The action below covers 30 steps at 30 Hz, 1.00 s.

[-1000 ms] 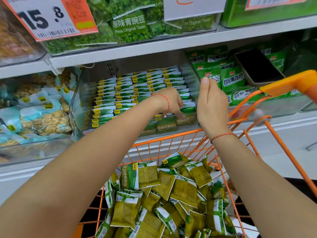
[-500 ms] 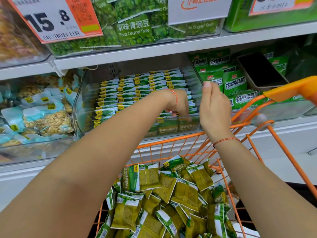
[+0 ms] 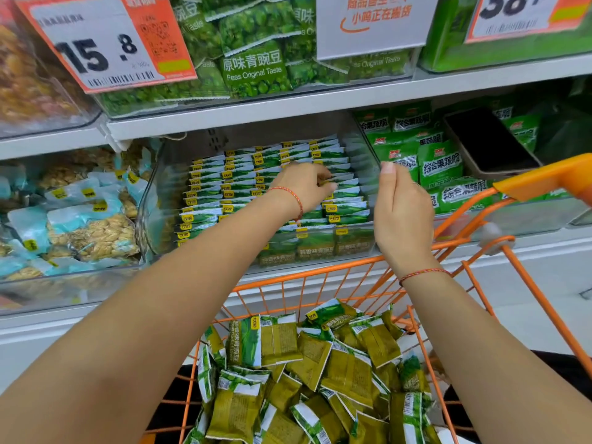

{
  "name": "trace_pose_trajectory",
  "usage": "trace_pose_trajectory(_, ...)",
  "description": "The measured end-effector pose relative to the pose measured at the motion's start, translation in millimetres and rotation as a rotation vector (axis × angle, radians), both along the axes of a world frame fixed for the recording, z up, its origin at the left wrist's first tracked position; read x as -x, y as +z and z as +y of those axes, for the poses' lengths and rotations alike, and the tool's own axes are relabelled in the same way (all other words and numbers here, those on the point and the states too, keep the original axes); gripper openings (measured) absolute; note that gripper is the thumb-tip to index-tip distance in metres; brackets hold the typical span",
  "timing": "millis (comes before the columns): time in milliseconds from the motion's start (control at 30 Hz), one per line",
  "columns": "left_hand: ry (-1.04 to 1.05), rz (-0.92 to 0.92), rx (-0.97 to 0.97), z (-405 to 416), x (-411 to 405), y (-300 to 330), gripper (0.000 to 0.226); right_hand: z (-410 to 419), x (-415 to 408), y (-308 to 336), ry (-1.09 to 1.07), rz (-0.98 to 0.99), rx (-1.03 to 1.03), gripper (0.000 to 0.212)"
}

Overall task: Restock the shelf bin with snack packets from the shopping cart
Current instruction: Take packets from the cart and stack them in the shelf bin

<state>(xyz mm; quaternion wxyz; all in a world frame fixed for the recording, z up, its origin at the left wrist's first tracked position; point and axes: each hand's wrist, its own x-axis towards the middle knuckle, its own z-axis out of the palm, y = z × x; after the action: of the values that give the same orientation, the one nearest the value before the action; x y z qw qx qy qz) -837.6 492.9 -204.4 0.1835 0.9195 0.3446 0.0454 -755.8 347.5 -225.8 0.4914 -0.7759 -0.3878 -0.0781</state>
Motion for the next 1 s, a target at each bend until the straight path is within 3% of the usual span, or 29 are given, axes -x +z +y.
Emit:
trace_pose_trajectory(67,-0.1,0.242,0.127,-7,-4,-7,0.059,0,-1,-1,-0.002,-0.007,0.002,0.044)
trace_pose_trajectory(133,-0.158,0.394,0.144,-13,-12,-13,0.06,2,-1,-1,-0.004,-0.018,0.015,0.046)
trace_pose_trajectory(333,-0.117,0.432,0.003,-20,-16,-17,0.064,0,1,1,0.001,-0.048,0.033,0.049)
trace_pose_trajectory(400,-0.076,0.256,0.008,-25,-6,-5,0.061,-1,1,1,0.001,-0.063,0.041,0.047)
trace_pose_trajectory(533,-0.045,-0.45,-0.002,-62,57,26,0.029,-6,4,1,0.021,-0.082,-0.003,0.04)
trace_pose_trajectory(567,-0.059,-0.541,0.035,-78,79,29,0.021,-10,9,2,0.051,-0.125,-0.042,0.037)
trace_pose_trajectory(633,-0.037,-0.553,0.27,-107,119,25,0.017,-19,25,2,0.132,-0.256,-0.132,0.031)
trace_pose_trajectory(700,-0.023,-0.4,0.374,-121,151,12,0.018,-28,46,2,0.226,-0.351,-0.197,0.029)
trace_pose_trajectory(833,-0.122,0.347,0.114,-127,182,-16,0.024,-48,89,-1,0.487,-0.485,-0.071,0.033)
trace_pose_trajectory(900,-0.146,0.562,-0.001,-138,189,-25,0.029,-58,104,-12,0.616,-0.645,0.182,0.035)
trace_pose_trajectory(1000,-0.267,0.734,-0.065,-153,193,-30,0.054,-70,112,-31,0.674,-0.658,0.832,0.039)
